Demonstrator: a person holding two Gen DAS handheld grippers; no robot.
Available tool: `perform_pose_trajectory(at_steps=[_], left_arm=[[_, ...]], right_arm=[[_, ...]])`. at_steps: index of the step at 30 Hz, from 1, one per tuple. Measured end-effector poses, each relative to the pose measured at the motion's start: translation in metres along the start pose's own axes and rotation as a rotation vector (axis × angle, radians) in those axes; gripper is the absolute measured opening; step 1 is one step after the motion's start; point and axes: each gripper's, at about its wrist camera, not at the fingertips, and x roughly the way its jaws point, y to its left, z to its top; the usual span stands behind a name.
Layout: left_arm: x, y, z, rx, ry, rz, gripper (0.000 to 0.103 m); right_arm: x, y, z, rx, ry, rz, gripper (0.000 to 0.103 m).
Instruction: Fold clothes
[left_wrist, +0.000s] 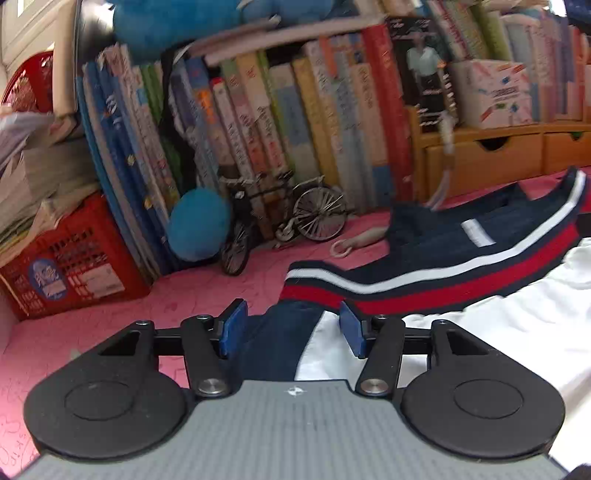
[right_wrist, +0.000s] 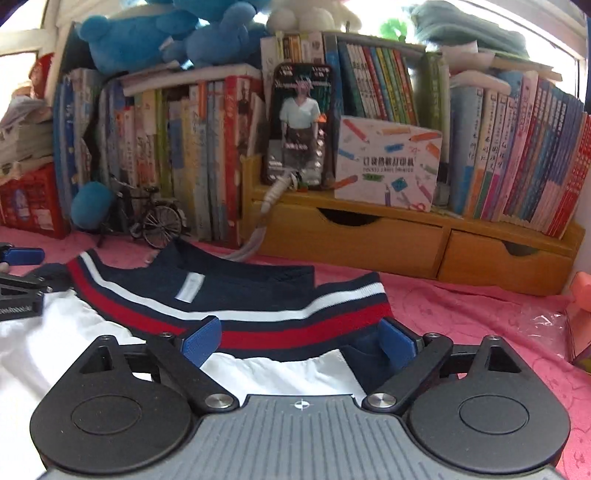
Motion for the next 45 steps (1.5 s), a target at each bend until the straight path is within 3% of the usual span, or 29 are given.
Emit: perform_pose_trajectory(at_steps=[1,3,8,12,14,16,18,20,23,26,30,35,36,38,43,45], left_arm=[[0.007,0.004,-0.004,-0.014,0.013,-0.002,0.063],[0.018,0.011,-0.011,-0.036,0.035,-0.004,0.069],[0.019,0.013,-0.011,-0.052,0.050,-0.011,0.074],[0.024,0.019,-0.008,-0.106,0.078,-0.004,0.088],[0.026,0.017,-0.006,-0.107,0.085,0.024,0.094],[0.013,0.009,-0.005,-0.044,0.058,0.081,0.092],[-0.009,0.002,-0.007,0.012,0.015,0.135,0.085],[-0.049,-0.001,-0.013,0.011,-0.057,0.144,0.085],[-0.113,-0.005,-0.031,0.021,-0.141,-0.002,0.087],[-0.157,-0.016,-0.056,0.127,-0.179,-0.150,0.087],[-0.184,-0.032,-0.084,0.327,-0.178,-0.352,0.087],[-0.184,-0.066,-0.099,0.510,-0.166,-0.411,0.087],[-0.181,-0.072,-0.099,0.528,-0.168,-0.409,0.086],[-0.173,-0.083,-0.099,0.563,-0.175,-0.401,0.083],[-0.164,-0.097,-0.101,0.601,-0.210,-0.366,0.075],[-0.161,-0.099,-0.100,0.598,-0.224,-0.346,0.063]], right_arm=[[0.010,-0.004,-0.003,-0.004,0.023,-0.054,0.070],[0.026,-0.016,-0.015,-0.021,0.038,-0.148,0.071],[0.036,-0.041,-0.021,0.079,0.071,-0.171,0.082],[0.047,-0.047,-0.018,0.132,0.103,-0.205,0.098],[0.051,-0.040,-0.012,0.084,0.110,-0.254,0.102],[0.041,-0.028,-0.008,0.024,0.092,-0.296,0.102],[0.022,-0.017,-0.005,-0.011,0.057,-0.314,0.101],[-0.014,-0.009,-0.012,0.015,-0.003,-0.215,0.101],[-0.070,0.005,-0.033,-0.012,-0.082,-0.034,0.101],[-0.121,0.032,-0.064,-0.162,-0.131,0.128,0.102],[-0.169,0.071,-0.107,-0.475,-0.148,0.306,0.102],[-0.176,0.111,-0.141,-0.785,-0.147,0.247,0.099],[-0.172,0.114,-0.139,-0.781,-0.151,0.227,0.098],[-0.166,0.117,-0.135,-0.766,-0.156,0.196,0.085],[-0.158,0.108,-0.124,-0.711,-0.154,0.190,0.081],[-0.159,0.107,-0.129,-0.757,-0.162,0.175,0.081]])
